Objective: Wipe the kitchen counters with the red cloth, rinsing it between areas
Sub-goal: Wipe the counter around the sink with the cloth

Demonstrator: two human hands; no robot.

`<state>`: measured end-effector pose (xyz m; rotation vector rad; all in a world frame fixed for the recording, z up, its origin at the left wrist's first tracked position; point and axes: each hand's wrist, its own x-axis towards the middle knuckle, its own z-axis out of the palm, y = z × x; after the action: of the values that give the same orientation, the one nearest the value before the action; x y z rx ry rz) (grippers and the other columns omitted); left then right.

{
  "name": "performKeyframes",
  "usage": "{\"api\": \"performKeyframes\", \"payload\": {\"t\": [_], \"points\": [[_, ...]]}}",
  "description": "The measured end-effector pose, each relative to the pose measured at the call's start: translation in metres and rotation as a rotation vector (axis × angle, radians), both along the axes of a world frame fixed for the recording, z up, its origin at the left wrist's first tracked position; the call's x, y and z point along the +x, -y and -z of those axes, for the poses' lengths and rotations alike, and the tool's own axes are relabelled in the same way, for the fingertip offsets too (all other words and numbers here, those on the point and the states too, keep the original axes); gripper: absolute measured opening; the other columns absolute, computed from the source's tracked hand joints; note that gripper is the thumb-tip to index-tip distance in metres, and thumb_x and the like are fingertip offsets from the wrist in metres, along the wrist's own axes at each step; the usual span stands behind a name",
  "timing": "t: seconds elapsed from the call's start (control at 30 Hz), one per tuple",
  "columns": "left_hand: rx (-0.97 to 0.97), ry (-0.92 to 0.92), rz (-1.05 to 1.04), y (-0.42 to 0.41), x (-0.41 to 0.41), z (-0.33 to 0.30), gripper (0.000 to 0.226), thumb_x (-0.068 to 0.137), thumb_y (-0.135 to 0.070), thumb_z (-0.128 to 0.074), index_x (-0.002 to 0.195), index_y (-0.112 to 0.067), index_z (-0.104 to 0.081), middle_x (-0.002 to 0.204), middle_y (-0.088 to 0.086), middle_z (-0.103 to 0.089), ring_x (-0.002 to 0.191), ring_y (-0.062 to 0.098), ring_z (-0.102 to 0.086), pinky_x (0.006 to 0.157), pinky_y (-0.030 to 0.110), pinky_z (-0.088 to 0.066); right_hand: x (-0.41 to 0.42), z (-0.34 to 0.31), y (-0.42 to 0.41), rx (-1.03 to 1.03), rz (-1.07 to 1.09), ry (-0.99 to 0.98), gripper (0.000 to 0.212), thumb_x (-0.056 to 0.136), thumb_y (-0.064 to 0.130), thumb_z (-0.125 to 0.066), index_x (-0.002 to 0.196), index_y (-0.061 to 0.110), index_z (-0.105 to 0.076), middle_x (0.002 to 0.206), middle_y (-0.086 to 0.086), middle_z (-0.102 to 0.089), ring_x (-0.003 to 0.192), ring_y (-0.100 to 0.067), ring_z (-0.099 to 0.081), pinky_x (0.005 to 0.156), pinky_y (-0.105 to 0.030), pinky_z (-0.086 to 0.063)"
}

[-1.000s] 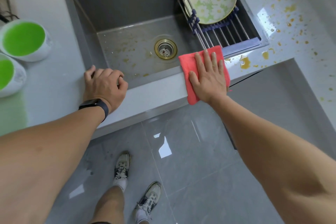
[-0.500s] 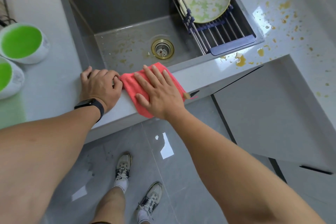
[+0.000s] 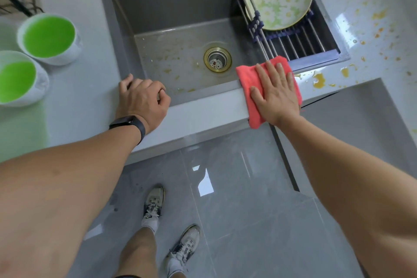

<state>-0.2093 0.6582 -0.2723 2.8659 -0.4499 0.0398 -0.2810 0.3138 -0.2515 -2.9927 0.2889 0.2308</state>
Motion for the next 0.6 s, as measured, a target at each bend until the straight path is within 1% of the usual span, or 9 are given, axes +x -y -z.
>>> {"api": "performKeyframes", "payload": {"t": [0.1, 0.17, 0.27, 0.33, 0.43, 0.53, 0.6], "points": [[-0.004, -0.012, 0.003, 0.0, 0.0, -0.001, 0.032, 0.093, -0.033, -0.037, 0.091, -0.024, -0.068, 0.087, -0.002, -0.065, 0.094, 0.026, -0.057, 0.116, 0.046, -0.022, -0.004, 0.0, -0.002, 0.028, -0.014, 0.005, 0.063, 0.108, 0.057, -0.012, 0.166, 0.033, -0.007, 0.174, 0.003, -0.001, 0.16, -0.02, 0.01, 0.129, -0.045, 0.009], [-0.005, -0.004, 0.001, 0.001, 0.0, -0.001, 0.034, 0.093, -0.033, -0.036, 0.091, -0.024, -0.068, 0.087, -0.003, -0.066, 0.094, 0.025, -0.057, 0.116, 0.046, -0.022, -0.007, 0.003, -0.004, 0.057, 0.004, 0.069, 0.059, 0.11, 0.053, -0.011, 0.165, 0.034, -0.015, 0.174, 0.004, -0.008, 0.16, -0.018, 0.005, 0.129, -0.041, 0.006], [0.0, 0.001, 0.003, 0.0, -0.001, 0.001, 0.035, 0.092, -0.033, -0.035, 0.09, -0.024, -0.068, 0.087, -0.003, -0.067, 0.094, 0.025, -0.058, 0.115, 0.045, -0.022, -0.013, 0.008, -0.005, 0.116, 0.066, 0.222, 0.052, 0.112, 0.044, -0.021, 0.162, 0.032, -0.03, 0.17, 0.005, -0.023, 0.16, -0.017, -0.009, 0.13, -0.035, 0.0], [-0.005, 0.012, 0.002, 0.002, -0.001, 0.001, 0.035, 0.092, -0.033, -0.035, 0.089, -0.023, -0.069, 0.087, -0.002, -0.067, 0.094, 0.026, -0.059, 0.115, 0.044, -0.022, -0.014, 0.011, -0.003, 0.116, 0.087, 0.273, 0.05, 0.113, 0.042, -0.026, 0.161, 0.032, -0.033, 0.169, 0.006, -0.027, 0.159, -0.017, -0.013, 0.13, -0.035, -0.002], [-0.002, 0.008, -0.001, 0.002, -0.001, 0.0, 0.035, 0.092, -0.033, -0.035, 0.088, -0.023, -0.069, 0.086, -0.002, -0.068, 0.093, 0.026, -0.059, 0.115, 0.043, -0.021, -0.011, 0.011, 0.01, 0.115, 0.085, 0.247, 0.052, 0.111, 0.045, -0.025, 0.161, 0.033, -0.031, 0.17, 0.007, -0.022, 0.16, -0.017, -0.009, 0.13, -0.038, -0.001], [-0.008, 0.021, -0.005, 0.003, -0.001, 0.001, 0.035, 0.091, -0.033, -0.035, 0.087, -0.025, -0.069, 0.085, -0.004, -0.068, 0.092, 0.025, -0.06, 0.114, 0.044, -0.023, -0.013, 0.009, 0.043, 0.063, 0.098, 0.169, 0.059, 0.107, 0.053, -0.021, 0.164, 0.035, -0.022, 0.173, 0.008, -0.01, 0.16, -0.017, 0.0, 0.13, -0.042, 0.0], [-0.01, 0.03, -0.009, 0.003, 0.0, 0.003, 0.035, 0.091, -0.033, -0.036, 0.087, -0.025, -0.07, 0.085, -0.004, -0.068, 0.091, 0.025, -0.061, 0.114, 0.045, -0.024, -0.012, 0.006, 0.071, 0.046, 0.084, 0.13, 0.064, 0.105, 0.056, -0.019, 0.165, 0.034, -0.016, 0.173, 0.007, -0.005, 0.16, -0.017, 0.003, 0.13, -0.042, 0.003]]}}
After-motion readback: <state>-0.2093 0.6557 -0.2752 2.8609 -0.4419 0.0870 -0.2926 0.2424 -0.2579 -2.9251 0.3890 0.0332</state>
